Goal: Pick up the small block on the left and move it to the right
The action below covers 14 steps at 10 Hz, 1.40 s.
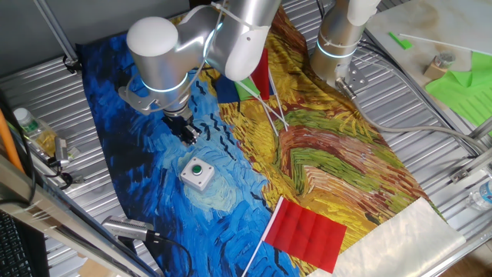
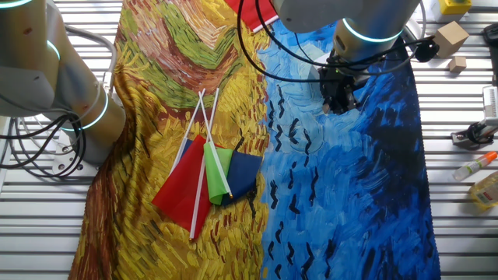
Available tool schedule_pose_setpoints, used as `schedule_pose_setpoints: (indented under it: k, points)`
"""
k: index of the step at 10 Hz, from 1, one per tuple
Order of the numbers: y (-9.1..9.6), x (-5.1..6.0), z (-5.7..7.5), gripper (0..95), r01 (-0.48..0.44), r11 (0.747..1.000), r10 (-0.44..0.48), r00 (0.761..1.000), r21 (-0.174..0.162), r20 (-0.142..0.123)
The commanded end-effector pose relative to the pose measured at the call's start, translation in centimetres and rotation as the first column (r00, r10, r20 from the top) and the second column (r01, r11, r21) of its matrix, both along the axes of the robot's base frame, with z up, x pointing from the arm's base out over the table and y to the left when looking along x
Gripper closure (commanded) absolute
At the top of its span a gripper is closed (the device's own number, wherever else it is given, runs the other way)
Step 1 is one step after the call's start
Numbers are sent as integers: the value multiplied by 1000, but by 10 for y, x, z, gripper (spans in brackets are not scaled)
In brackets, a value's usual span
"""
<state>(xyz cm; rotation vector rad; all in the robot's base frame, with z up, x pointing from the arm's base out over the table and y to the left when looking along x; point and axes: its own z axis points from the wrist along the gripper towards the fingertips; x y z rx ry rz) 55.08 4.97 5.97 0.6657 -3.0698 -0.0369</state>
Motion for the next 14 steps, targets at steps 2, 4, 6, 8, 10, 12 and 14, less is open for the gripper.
schedule_pose_setpoints:
  k: [2,4,6,8,10,12,14]
  points:
    - [-2,2,4,950,11,1000,-12,1000,17,14]
    - [-3,4,28,950,2,999,-2,1000,35,1]
    - [10,6,65,950,15,999,-14,999,29,-40]
    - [33,7,87,950,49,999,-47,997,24,-59]
    - [63,7,94,950,106,994,-105,993,28,-57]
    - [85,3,94,950,156,987,-154,987,32,-56]
    - [106,0,93,950,197,980,-195,979,42,-55]
